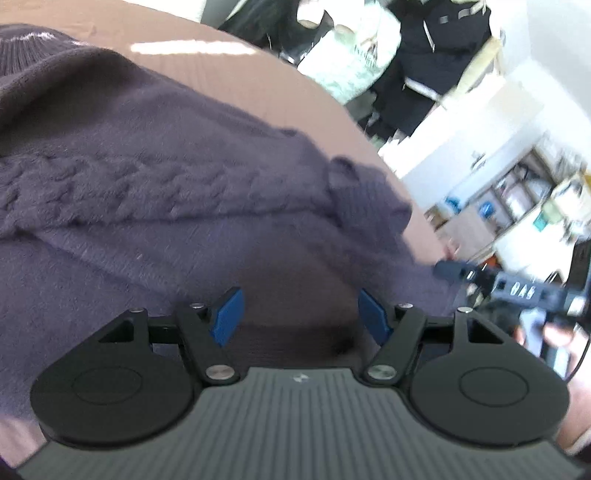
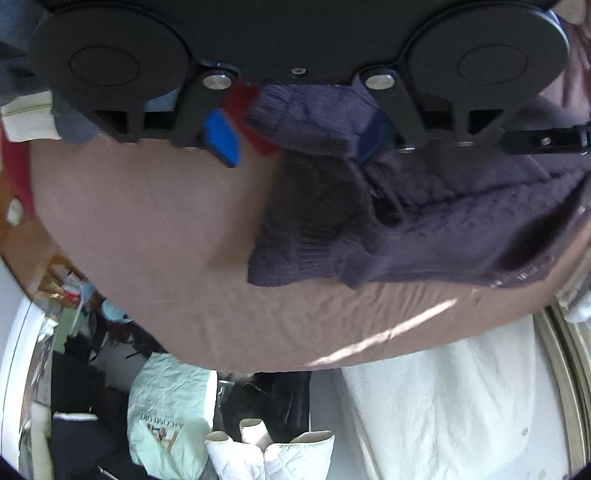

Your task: Fold clothes

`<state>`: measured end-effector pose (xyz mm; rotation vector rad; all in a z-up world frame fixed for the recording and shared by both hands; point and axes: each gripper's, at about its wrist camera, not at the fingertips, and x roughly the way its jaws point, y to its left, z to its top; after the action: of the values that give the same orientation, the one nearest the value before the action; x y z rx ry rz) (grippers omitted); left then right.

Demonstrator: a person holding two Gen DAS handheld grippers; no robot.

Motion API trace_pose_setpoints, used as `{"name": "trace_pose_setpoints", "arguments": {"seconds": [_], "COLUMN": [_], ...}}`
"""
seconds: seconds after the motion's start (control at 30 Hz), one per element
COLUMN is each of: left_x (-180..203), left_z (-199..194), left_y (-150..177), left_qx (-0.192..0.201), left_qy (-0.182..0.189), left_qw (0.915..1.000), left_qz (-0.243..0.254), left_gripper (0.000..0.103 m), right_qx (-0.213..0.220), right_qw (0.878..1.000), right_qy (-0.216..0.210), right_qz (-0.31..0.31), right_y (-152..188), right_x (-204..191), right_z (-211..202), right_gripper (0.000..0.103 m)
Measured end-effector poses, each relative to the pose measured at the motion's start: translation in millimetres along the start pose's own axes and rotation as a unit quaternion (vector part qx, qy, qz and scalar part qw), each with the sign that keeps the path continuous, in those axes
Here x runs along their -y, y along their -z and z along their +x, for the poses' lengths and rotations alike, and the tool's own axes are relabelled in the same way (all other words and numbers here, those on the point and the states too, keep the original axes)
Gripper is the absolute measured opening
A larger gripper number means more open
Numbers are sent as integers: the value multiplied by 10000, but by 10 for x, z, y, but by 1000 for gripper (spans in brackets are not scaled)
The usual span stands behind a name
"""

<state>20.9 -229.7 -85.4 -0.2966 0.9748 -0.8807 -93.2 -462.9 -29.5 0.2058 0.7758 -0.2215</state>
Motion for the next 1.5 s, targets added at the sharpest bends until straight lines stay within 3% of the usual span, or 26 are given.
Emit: {"name": "trace_pose_setpoints", "arguments": {"seconds": [0.13, 0.3, 0.33, 0.4, 0.43, 0.67, 0.9, 1.0, 1.1, 1.2, 1.27, 1.33, 1.43, 1.5], "left_x": [-85, -172, -191, -237, -246, -153, -95, -273, -505, -784, -865, -916, -993, -1045], "left_z": [-61, -197, -219, -275, -316, -376, -461, -659, -856, -937, -937, -934, -929, -926], "left_y": [60, 40, 44, 66, 71, 50, 73, -17, -92, -87, -73, -61, -43, -31], "left_qx": [-90, 69, 101, 177, 227, 381, 430, 715, 1099, 1124, 1122, 1140, 1166, 1182], "left_qy": [-136, -192, -237, -358, -410, -524, -543, -323, -203, -561, -526, -405, -222, -99], "left_qw": [9997, 9995, 9993, 9987, 9983, 9973, 9976, 9952, 9874, 9809, 9783, 9758, 9713, 9677], "left_qz": [-181, -260, -261, -301, -339, -338, -82, -585, -1122, -1484, -1659, -1821, -2063, -2223], "left_gripper": [67, 67, 67, 67, 67, 67, 67, 67, 69, 69, 68, 68, 68, 68], "right_qx": [7, 22, -65, -340, -341, 458, 1251, 1115, 896, 675, 528, 380, 158, 9], "right_qw": [9989, 9954, 9949, 9944, 9949, 9985, 9913, 9922, 9928, 9921, 9908, 9888, 9847, 9812], "right_qy": [-390, -258, -228, -31, 17, -72, -160, -426, -730, -1032, -1234, -1434, -1733, -1931], "right_qz": [-251, -923, -977, -1004, -953, -287, 382, 368, 301, 235, 190, 145, 78, 33], "right_y": [23, -124, -174, -228, -246, -356, -465, -473, -473, -474, -474, -474, -475, -475], "right_x": [-96, -496, -573, -667, -667, -457, -246, -438, -678, -918, -1078, -1238, -1479, -1639], "right_z": [50, 383, 483, 685, 681, 98, -485, -403, -265, -126, -34, 59, 197, 290], "right_gripper": [85, 85, 78, 23, 10, 10, 10, 10, 10, 11, 19, 19, 36, 41]}}
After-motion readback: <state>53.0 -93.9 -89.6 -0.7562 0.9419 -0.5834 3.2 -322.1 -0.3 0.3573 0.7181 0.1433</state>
